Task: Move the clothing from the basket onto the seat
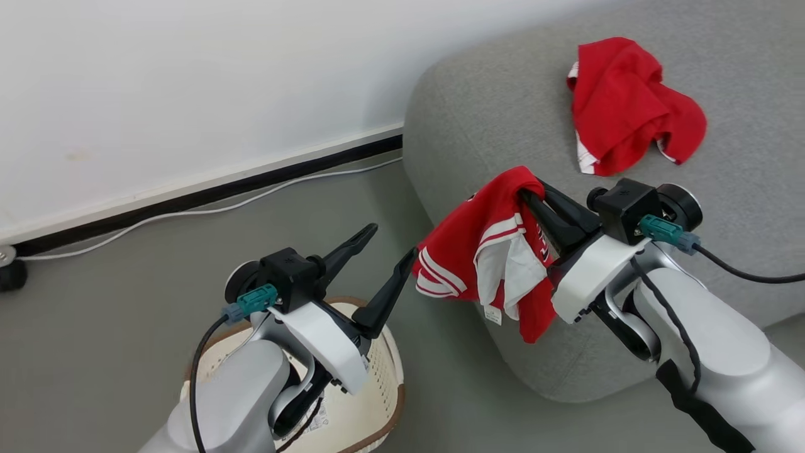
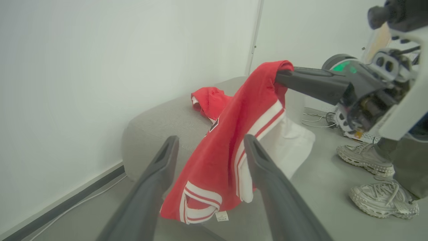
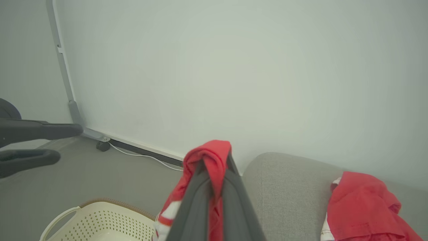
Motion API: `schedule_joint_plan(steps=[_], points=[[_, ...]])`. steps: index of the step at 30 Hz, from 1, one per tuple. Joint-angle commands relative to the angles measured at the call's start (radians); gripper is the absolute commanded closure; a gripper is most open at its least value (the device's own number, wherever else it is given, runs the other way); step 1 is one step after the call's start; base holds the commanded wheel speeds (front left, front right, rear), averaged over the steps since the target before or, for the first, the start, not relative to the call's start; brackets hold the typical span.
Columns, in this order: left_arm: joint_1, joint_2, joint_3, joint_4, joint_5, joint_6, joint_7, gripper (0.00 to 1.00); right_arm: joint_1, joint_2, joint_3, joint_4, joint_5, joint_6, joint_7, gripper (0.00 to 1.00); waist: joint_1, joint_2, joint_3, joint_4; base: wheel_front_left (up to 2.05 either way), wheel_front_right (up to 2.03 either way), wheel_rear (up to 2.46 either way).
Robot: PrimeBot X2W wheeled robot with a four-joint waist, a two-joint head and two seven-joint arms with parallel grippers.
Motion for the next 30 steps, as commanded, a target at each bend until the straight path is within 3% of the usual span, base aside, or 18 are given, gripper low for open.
schedule_joint_plan(steps=[1, 11, 20, 25, 30], points=[[-0.01, 0.014, 0.045, -0.023, 0.011, -0.001, -0.006, 0.0, 0.021, -0.007, -0.019, -0.035, -0.009, 0.003, -0.011, 1.0, -0.0001, -0.0001, -0.012, -0.042, 0.0, 0.0, 0.0], [0.031, 0.0, 0.094, -0.055, 0.039, -0.001, -0.006, 0.0, 0.069, -0.022, -0.104, -0.116, -0.039, 0.003, -0.011, 1.0, -0.0001, -0.0001, -0.007, -0.164, 0.0, 0.0, 0.0], [0.012, -0.017, 0.067, -0.059, 0.04, -0.001, -0.006, 0.0, 0.104, -0.051, -0.287, -0.194, -0.089, 0.003, -0.011, 1.0, -0.0001, -0.0001, 0.024, -0.182, 0.0, 0.0, 0.0], [0.006, -0.01, 0.06, -0.066, 0.048, -0.001, -0.006, 0.0, 0.04, -0.078, -0.451, -0.217, -0.191, 0.003, -0.011, 1.0, -0.0001, -0.0001, 0.076, -0.182, 0.0, 0.0, 0.0], [0.005, 0.003, 0.064, -0.073, 0.056, -0.001, -0.006, 0.0, -0.042, -0.088, -0.539, -0.19, -0.239, 0.003, -0.011, 1.0, -0.0001, -0.0001, 0.127, -0.174, 0.0, 0.0, 0.0]])
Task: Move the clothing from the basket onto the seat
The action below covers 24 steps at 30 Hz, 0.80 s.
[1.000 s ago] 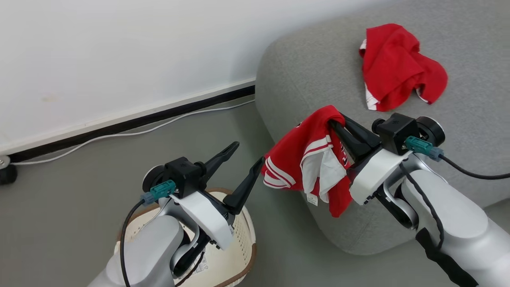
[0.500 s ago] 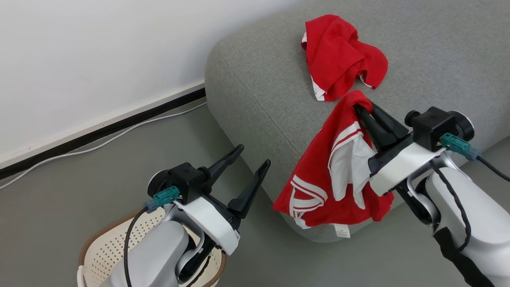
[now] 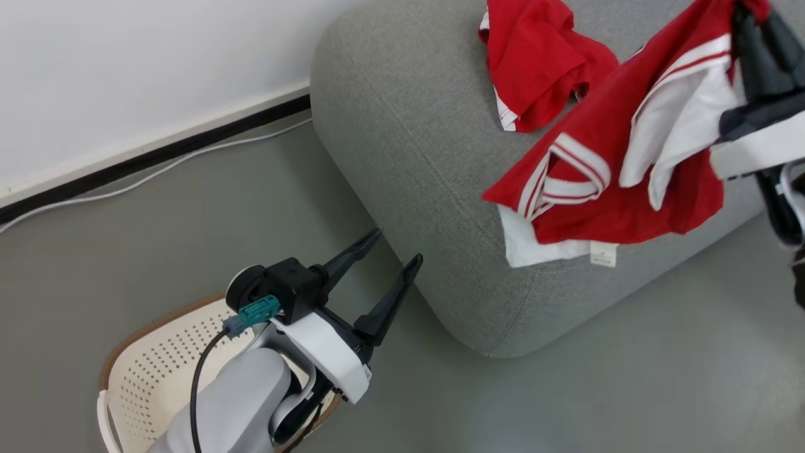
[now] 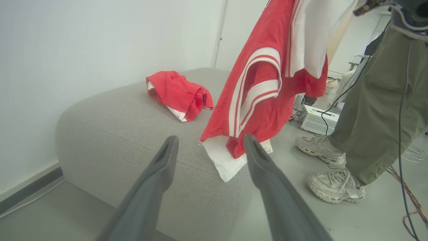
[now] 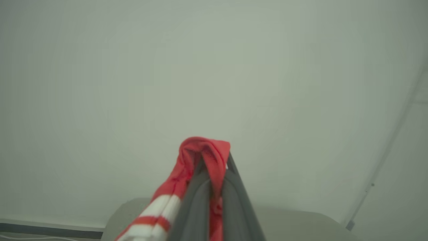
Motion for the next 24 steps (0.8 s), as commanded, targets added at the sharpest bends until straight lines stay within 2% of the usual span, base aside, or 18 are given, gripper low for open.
schedule_joint_plan(steps=[1, 11, 12, 17, 24], points=[[-0.046, 0.015, 0.033, -0.028, 0.007, -0.001, -0.006, 0.0, -0.026, -0.02, -0.011, -0.011, -0.011, 0.003, -0.01, 1.0, 0.0, -0.0001, 0.034, 0.016, 0.0, 0.0, 0.0], [-0.134, 0.046, -0.024, -0.06, 0.019, -0.001, -0.006, 0.0, -0.211, -0.089, -0.245, 0.086, -0.135, 0.003, -0.01, 1.0, 0.0, -0.0001, 0.229, 0.143, 0.0, 0.0, 0.0], [-0.134, 0.046, -0.024, -0.06, 0.019, -0.001, -0.006, 0.0, -0.211, -0.089, -0.245, 0.086, -0.135, 0.003, -0.01, 1.0, 0.0, -0.0001, 0.229, 0.143, 0.0, 0.0, 0.0], [-0.185, 0.058, -0.05, -0.078, 0.018, -0.001, -0.006, 0.0, -0.35, -0.153, -0.375, 0.166, -0.237, 0.003, -0.01, 1.0, 0.0, -0.0001, 0.316, 0.215, 0.0, 0.0, 0.0], [-0.217, 0.06, -0.073, -0.092, 0.015, -0.001, -0.006, 0.0, -0.492, -0.203, -0.582, 0.262, -0.392, 0.003, -0.003, 1.0, 0.0, -0.0001, 0.4, 0.295, 0.0, 0.0, 0.0]])
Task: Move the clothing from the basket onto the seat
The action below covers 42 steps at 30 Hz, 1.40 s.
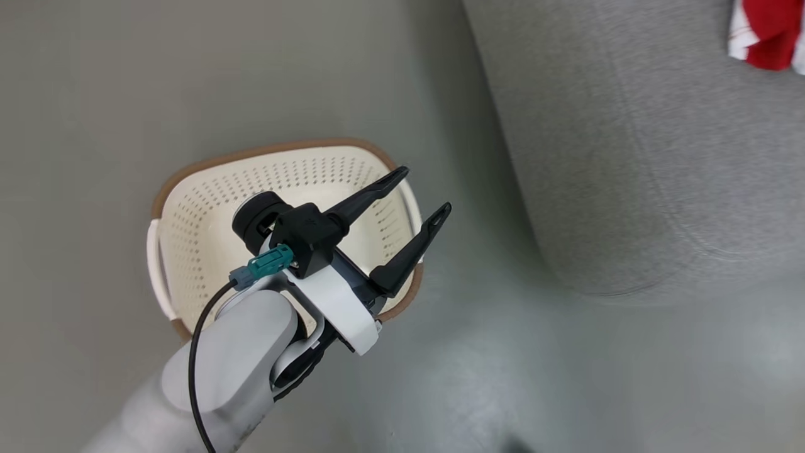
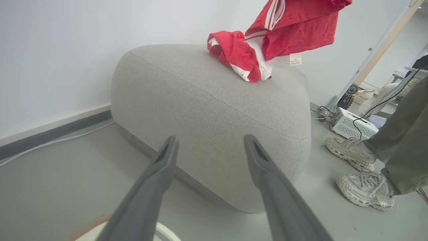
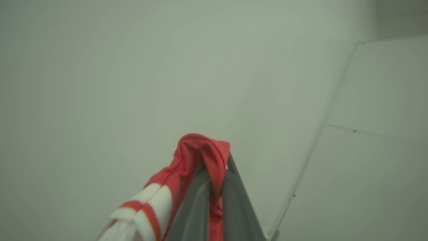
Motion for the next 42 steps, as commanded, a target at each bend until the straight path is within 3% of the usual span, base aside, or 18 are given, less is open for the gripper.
schedule_joint_plan(steps=[1, 9, 16, 23, 32, 33, 34, 35, 36, 37, 42], points=[[-0.035, 0.013, 0.019, -0.03, 0.001, -0.001, -0.006, 0.0, -0.046, -0.047, -0.034, -0.013, -0.056, 0.003, 0.005, 1.0, 0.0, -0.0001, 0.065, 0.064, 0.0, 0.0, 0.0], [-0.039, 0.012, -0.01, -0.032, -0.007, -0.001, -0.006, 0.0, -0.211, -0.048, -0.221, -0.019, -0.253, 0.003, 0.053, 1.0, 0.0, -0.0001, 0.148, 0.151, 0.0, 0.0, 0.0], [-0.026, 0.016, 0.0, -0.035, -0.004, -0.001, -0.006, 0.0, -0.175, 0.084, -0.361, -0.04, -0.419, 0.003, 0.138, 1.0, 0.0, -0.0001, 0.195, 0.185, 0.0, 0.0, 0.0], [-0.022, 0.006, 0.004, -0.039, 0.001, -0.001, -0.006, 0.0, -0.099, 0.153, -0.383, 0.049, -0.421, 0.003, 0.189, 1.0, 0.0, -0.0001, 0.208, 0.195, 0.0, 0.0, 0.0], [-0.034, -0.021, 0.029, -0.059, 0.014, -0.001, -0.006, 0.0, 0.076, 0.152, -0.39, 0.24, -0.339, 0.003, 0.047, 1.0, 0.0, -0.0001, 0.163, 0.209, 0.0, 0.0, 0.0], [-0.032, -0.024, 0.033, -0.059, 0.014, -0.001, -0.006, 0.0, 0.096, 0.15, -0.385, 0.254, -0.33, 0.003, 0.033, 0.91, 0.0, -0.0001, 0.152, 0.21, 0.0, 0.0, 0.0], [-0.03, -0.027, 0.035, -0.061, 0.014, -0.001, -0.006, 0.0, 0.112, 0.149, -0.384, 0.265, -0.315, 0.003, 0.02, 0.64, 0.0, -0.0001, 0.141, 0.212, 0.0, 0.0, 0.0], [-0.027, -0.031, 0.039, -0.063, 0.014, -0.001, -0.006, 0.0, 0.131, 0.148, -0.377, 0.277, -0.306, 0.003, 0.012, 0.52, 0.0, -0.0001, 0.128, 0.214, 0.0, 0.0, 0.0], [-0.023, -0.034, 0.042, -0.065, 0.015, -0.001, -0.006, 0.0, 0.147, 0.148, -0.371, 0.283, -0.292, 0.003, 0.005, 0.2, 0.0, -0.0001, 0.115, 0.215, 0.0, 0.0, 0.0], [-0.02, -0.037, 0.044, -0.068, 0.015, -0.001, -0.006, 0.0, 0.16, 0.148, -0.363, 0.288, -0.278, 0.003, 0.001, 0.0, 0.0, -0.0001, 0.102, 0.216, 0.0, 0.0, 0.0], [-0.008, -0.048, 0.047, -0.077, 0.016, -0.001, -0.006, 0.0, 0.228, 0.154, -0.283, 0.283, -0.193, 0.003, -0.005, 0.0, 0.0, -0.0001, 0.025, 0.22, 0.0, 0.0, 0.0]])
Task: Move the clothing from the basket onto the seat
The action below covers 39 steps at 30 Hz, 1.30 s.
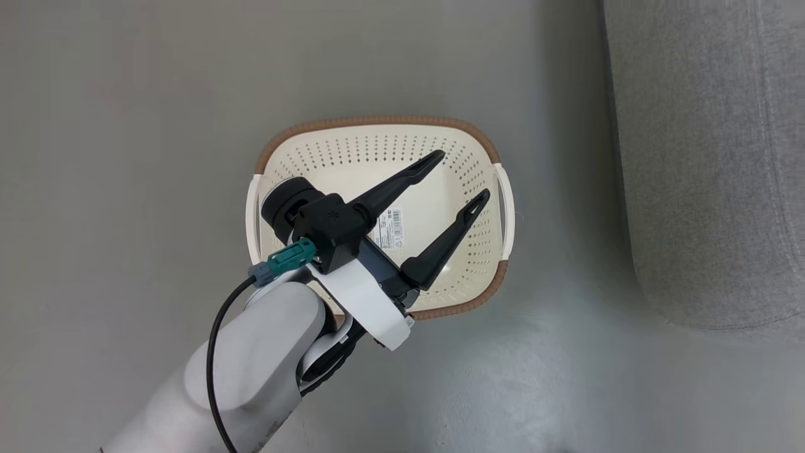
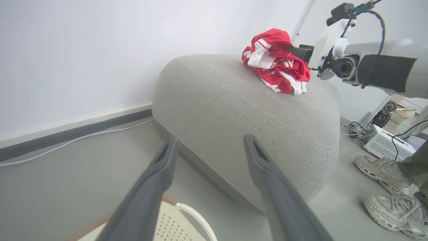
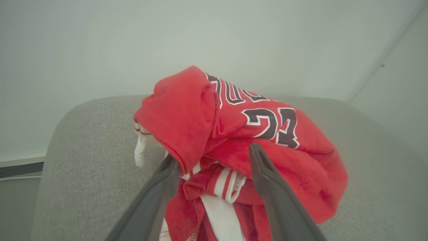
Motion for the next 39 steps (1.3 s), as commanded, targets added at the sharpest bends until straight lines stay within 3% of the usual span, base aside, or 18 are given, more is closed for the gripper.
schedule_joint_plan(steps=[1, 9, 28, 39], points=[[0.01, 0.005, 0.028, -0.028, 0.007, -0.001, -0.006, 0.0, 0.051, -0.019, 0.03, -0.04, 0.032, 0.003, -0.013, 0.0, 0.0, 0.0, -0.05, 0.003, 0.0, 0.0, 0.0], [0.04, -0.014, 0.016, -0.033, -0.005, -0.001, -0.006, 0.0, 0.239, 0.038, 0.128, -0.112, 0.186, 0.003, -0.013, 0.0, 0.0, 0.0, -0.191, -0.002, 0.0, 0.0, 0.0], [0.178, -0.032, 0.023, -0.014, -0.029, -0.001, -0.006, 0.0, 0.551, 0.118, 0.387, -0.237, 0.374, 0.003, -0.013, 0.0, 0.0, 0.0, -0.476, 0.019, 0.0, 0.0, 0.0], [0.312, -0.025, 0.138, 0.017, -0.012, -0.001, -0.006, 0.0, 0.693, 0.155, 0.517, -0.336, 0.48, 0.003, -0.013, 0.0, 0.0, 0.0, -0.576, 0.098, 0.0, 0.0, 0.0]])
